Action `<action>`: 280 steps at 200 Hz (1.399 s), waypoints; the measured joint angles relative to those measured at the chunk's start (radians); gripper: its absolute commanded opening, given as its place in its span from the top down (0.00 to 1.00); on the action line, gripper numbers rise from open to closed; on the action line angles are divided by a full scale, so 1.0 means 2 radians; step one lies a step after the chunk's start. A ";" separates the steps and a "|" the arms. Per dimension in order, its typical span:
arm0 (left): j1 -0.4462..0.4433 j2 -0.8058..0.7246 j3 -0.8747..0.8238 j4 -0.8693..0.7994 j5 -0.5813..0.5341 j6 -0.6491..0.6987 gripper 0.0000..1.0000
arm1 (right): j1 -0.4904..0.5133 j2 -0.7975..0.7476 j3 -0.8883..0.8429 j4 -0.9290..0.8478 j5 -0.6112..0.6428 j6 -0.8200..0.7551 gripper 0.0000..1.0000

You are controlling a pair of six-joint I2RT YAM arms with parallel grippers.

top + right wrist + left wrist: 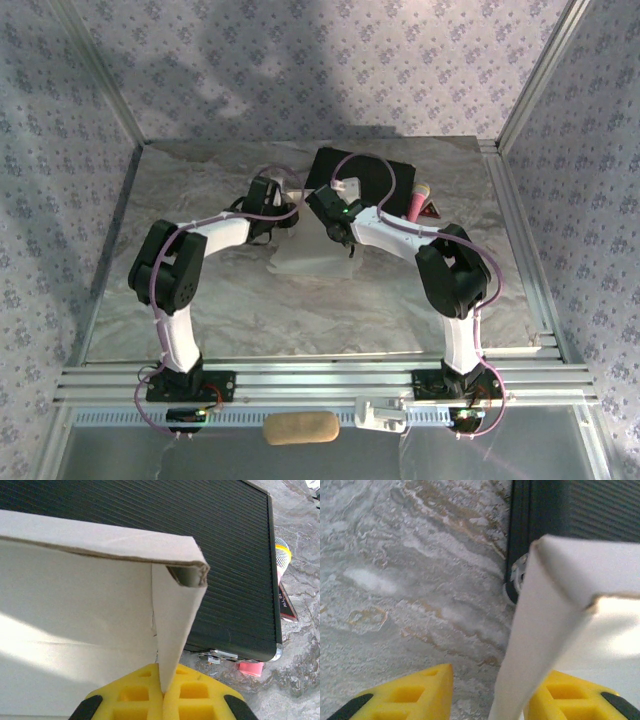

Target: Fold the paper box

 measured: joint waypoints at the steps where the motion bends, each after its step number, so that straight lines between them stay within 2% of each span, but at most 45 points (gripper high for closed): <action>1: 0.000 0.000 0.000 0.001 0.001 0.000 0.61 | 0.000 0.000 0.000 0.000 0.000 0.000 1.00; 44: 0.001 0.000 0.001 0.012 0.019 0.014 0.62 | -0.001 0.000 0.000 0.000 0.000 -0.001 1.00; 88: 0.002 0.000 0.007 -0.002 0.009 0.022 0.64 | -0.001 0.000 0.000 0.000 0.000 -0.002 1.00; 118: 0.002 0.003 0.020 -0.011 -0.004 0.029 0.79 | -0.001 0.000 0.000 0.000 -0.003 -0.002 1.00; 143: -0.007 0.014 0.038 -0.019 -0.025 0.038 1.00 | -0.001 0.000 0.000 0.001 -0.004 -0.001 1.00; 187: -0.035 0.016 0.044 -0.027 -0.096 0.037 1.00 | -0.003 0.000 0.000 -0.002 -0.004 -0.001 1.00; 196: -0.039 0.016 0.045 -0.027 -0.106 0.037 0.90 | -0.003 0.000 0.000 -0.004 -0.004 -0.001 1.00; 208: -0.042 0.017 0.045 -0.027 -0.115 0.035 0.85 | -0.003 0.000 0.000 -0.006 -0.004 -0.001 1.00; 261: -0.037 0.019 0.045 -0.027 -0.110 0.033 0.85 | -0.003 0.000 0.000 -0.006 -0.007 -0.001 1.00; 280: -0.036 0.020 0.045 -0.027 -0.108 0.034 0.89 | -0.003 0.000 0.000 -0.006 -0.007 -0.001 1.00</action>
